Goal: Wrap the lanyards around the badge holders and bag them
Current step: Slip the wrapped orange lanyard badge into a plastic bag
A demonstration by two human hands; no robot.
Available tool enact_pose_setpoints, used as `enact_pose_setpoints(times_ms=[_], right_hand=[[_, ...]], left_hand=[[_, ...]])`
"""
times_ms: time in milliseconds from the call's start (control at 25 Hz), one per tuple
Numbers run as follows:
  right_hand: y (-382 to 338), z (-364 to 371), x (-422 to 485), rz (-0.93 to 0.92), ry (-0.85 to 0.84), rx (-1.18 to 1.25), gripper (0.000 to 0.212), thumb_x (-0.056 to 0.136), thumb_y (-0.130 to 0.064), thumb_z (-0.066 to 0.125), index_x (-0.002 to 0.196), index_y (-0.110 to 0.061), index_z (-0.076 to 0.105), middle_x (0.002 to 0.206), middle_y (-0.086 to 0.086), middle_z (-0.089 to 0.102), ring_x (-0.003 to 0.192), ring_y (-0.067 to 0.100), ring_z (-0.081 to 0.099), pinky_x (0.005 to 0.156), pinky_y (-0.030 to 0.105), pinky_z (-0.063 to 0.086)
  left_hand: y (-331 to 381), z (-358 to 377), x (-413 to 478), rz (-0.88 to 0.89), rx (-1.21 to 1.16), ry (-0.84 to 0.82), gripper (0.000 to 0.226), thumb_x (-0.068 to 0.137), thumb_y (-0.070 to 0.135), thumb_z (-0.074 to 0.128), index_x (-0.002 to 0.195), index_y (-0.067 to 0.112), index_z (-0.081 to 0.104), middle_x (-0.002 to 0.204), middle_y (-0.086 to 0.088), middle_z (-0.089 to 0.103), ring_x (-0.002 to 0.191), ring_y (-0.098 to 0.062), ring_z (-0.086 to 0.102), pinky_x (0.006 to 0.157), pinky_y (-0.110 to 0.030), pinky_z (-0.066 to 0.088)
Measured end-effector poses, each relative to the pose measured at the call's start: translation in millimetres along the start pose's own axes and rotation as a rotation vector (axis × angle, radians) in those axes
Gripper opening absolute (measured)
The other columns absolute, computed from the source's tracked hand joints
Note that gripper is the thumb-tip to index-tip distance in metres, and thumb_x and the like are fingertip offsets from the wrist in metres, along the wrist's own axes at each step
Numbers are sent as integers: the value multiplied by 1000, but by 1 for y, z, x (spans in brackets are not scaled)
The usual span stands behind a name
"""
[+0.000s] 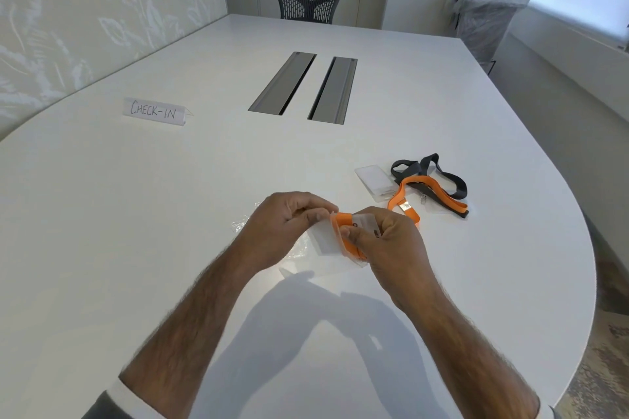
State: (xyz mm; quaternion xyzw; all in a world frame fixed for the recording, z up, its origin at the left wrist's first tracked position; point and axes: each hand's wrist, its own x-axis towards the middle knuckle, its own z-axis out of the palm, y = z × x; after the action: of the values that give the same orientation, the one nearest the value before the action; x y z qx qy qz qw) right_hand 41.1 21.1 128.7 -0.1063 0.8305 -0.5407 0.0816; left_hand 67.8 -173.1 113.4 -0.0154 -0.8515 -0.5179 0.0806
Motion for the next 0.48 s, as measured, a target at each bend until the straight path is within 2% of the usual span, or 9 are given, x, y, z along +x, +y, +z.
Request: enact_pose_setpoints(times_ms=[120, 240, 360, 480], right_hand=[[-1, 3, -1, -16, -38, -46, 7, 92, -27, 73, 86, -30, 72, 80, -12, 70, 70, 2, 61, 59, 10, 44], [1, 4, 1, -36, -36, -56, 4, 92, -26, 73, 94, -24, 76, 88, -12, 73, 80, 7, 63, 67, 15, 44], [0, 3, 2, -43, -53, -98, 9, 93, -26, 72, 101, -29, 74, 95, -23, 66, 89, -3, 61, 71, 7, 39], [-3, 3, 2, -56, -61, -125, 14, 93, -25, 71, 106, -28, 74, 87, -33, 58, 85, -14, 58, 67, 2, 40]], left_hand=[[4, 0, 0, -33, -41, 13, 17, 100, 15, 63, 93, 21, 77, 91, 10, 78, 90, -5, 70, 84, -19, 52], [2, 3, -1, -22, 52, -15, 20, 104, 15, 55, 92, 25, 68, 87, 12, 71, 84, -5, 63, 76, -20, 48], [3, 8, -4, 40, 86, 63, 20, 106, 12, 45, 96, 20, 60, 90, 8, 65, 86, -8, 59, 76, -20, 45], [8, 13, -3, 78, 72, 139, 19, 106, 8, 43, 97, 14, 59, 88, 10, 63, 85, -4, 59, 73, -12, 42]])
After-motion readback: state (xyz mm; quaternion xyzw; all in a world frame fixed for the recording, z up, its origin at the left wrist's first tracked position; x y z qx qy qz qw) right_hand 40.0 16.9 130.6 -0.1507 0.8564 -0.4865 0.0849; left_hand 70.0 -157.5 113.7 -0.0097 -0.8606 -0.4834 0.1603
